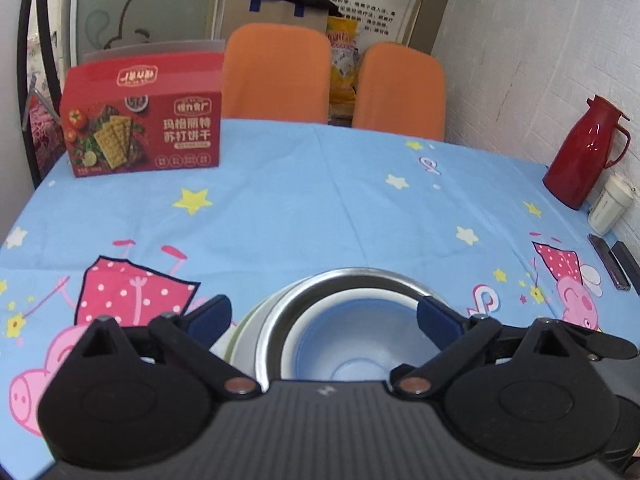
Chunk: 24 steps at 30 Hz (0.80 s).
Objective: Organize plates and bowls
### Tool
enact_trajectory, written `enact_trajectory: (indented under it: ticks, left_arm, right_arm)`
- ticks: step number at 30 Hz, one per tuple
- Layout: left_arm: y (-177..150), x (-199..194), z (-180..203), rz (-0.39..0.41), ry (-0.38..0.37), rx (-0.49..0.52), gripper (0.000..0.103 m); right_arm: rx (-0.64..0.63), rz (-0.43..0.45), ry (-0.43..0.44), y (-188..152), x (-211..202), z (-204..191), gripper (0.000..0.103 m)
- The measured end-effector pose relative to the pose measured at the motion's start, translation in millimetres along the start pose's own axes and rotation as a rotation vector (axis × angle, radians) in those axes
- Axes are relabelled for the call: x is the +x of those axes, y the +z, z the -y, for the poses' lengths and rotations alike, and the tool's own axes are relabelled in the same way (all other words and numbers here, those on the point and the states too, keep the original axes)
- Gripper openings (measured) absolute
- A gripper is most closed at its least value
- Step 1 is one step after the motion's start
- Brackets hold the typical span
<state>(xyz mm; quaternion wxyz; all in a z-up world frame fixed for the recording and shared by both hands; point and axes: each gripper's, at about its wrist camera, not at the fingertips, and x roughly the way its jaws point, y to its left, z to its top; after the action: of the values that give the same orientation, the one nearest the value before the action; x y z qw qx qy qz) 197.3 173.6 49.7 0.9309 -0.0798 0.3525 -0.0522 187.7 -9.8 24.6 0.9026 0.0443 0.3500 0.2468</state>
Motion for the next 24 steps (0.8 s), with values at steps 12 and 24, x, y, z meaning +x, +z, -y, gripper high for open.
enact_trajectory:
  ticks: [12, 24]
  left_arm:
    - [-56.1, -41.1, 68.8, 0.199, 0.213, -0.002, 0.098]
    - [-155.2, -66.5, 120.4, 0.191, 0.198, 0.101, 0.098]
  right_arm:
    - [0.107, 0.239, -0.121, -42.2, -59.5, 49.9, 0.075]
    - [0.196, 0.231, -0.178, -116.8, -104.6, 75.0, 0.076]
